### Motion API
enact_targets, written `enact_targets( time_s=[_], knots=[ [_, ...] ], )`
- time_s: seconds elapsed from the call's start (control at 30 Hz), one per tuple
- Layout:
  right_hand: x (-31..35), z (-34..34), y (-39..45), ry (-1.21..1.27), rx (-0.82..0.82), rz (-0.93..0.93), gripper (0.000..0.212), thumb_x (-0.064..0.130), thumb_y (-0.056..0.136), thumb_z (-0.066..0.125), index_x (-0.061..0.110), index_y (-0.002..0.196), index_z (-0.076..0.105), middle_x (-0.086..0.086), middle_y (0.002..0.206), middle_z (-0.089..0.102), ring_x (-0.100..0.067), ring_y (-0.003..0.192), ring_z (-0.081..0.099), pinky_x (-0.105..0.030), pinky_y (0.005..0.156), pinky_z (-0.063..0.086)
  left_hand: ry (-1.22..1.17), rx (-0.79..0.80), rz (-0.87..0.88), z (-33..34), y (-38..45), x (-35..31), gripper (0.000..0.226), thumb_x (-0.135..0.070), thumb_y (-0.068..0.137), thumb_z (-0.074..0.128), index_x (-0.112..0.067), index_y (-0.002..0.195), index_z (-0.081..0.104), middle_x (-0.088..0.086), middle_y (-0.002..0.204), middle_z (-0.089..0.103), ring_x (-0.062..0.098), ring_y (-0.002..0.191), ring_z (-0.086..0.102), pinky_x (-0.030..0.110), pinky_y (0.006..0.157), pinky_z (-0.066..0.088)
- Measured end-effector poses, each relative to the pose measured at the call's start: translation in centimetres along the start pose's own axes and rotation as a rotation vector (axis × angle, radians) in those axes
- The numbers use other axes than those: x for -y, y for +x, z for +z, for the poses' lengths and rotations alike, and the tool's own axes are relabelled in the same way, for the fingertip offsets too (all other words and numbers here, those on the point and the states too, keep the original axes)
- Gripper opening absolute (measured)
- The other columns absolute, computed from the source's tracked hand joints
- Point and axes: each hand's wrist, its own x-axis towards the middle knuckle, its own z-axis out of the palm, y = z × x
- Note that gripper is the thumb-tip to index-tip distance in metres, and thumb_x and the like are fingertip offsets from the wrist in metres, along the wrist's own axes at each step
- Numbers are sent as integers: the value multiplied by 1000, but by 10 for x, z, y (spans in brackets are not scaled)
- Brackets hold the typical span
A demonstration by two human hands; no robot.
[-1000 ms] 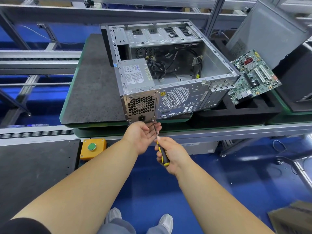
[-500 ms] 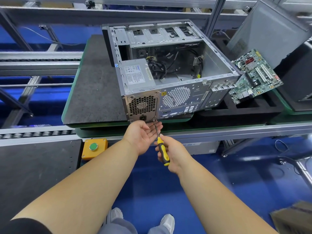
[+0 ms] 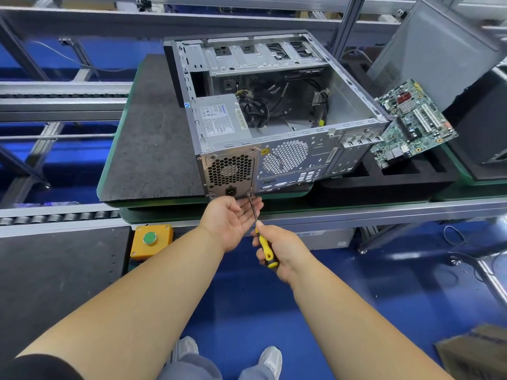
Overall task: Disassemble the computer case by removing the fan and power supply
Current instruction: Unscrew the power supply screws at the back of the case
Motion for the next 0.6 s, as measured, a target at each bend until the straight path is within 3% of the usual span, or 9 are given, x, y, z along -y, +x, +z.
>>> enact_targets(
  time_s=[0.13, 0.33, 0.43, 0.6],
  knots=[
    [-3, -1, 3, 25, -9, -43, 23, 32, 94, 65, 11, 88, 59, 0, 62, 55, -10, 41, 41, -22, 41, 39, -1, -7, -4, 1, 1, 1, 63, 2, 71, 31, 11, 130, 50, 24, 123, 64, 32, 111, 64, 37, 93, 49],
    [-3, 2, 3, 66, -34, -7, 25, 33, 90, 69, 11, 84, 58, -2, 63, 52, -11, 43, 40, -21, 41, 36, -15, -4, 9, 1, -1, 1, 70, 0, 61, 36, 11, 130, 50, 24, 121, 65, 32, 108, 65, 36, 92, 50],
    [1, 3, 0, 165, 13, 87, 37, 40, 94, 58, 5, 83, 65, -3, 60, 55, -12, 43, 43, -21, 41, 37, -18, -2, 13, 1, -1, 2, 70, 0, 62, 37, 10, 129, 51, 23, 120, 66, 31, 110, 65, 36, 90, 51],
    [2, -1, -1, 170, 26, 99, 42, 30, 101, 45, -2, 88, 69, -6, 61, 61, -12, 46, 51, -22, 45, 43, -8, -12, 13, 2, 0, 1, 70, 0, 61, 36, 10, 129, 51, 24, 120, 66, 31, 109, 65, 35, 90, 51]
  ],
)
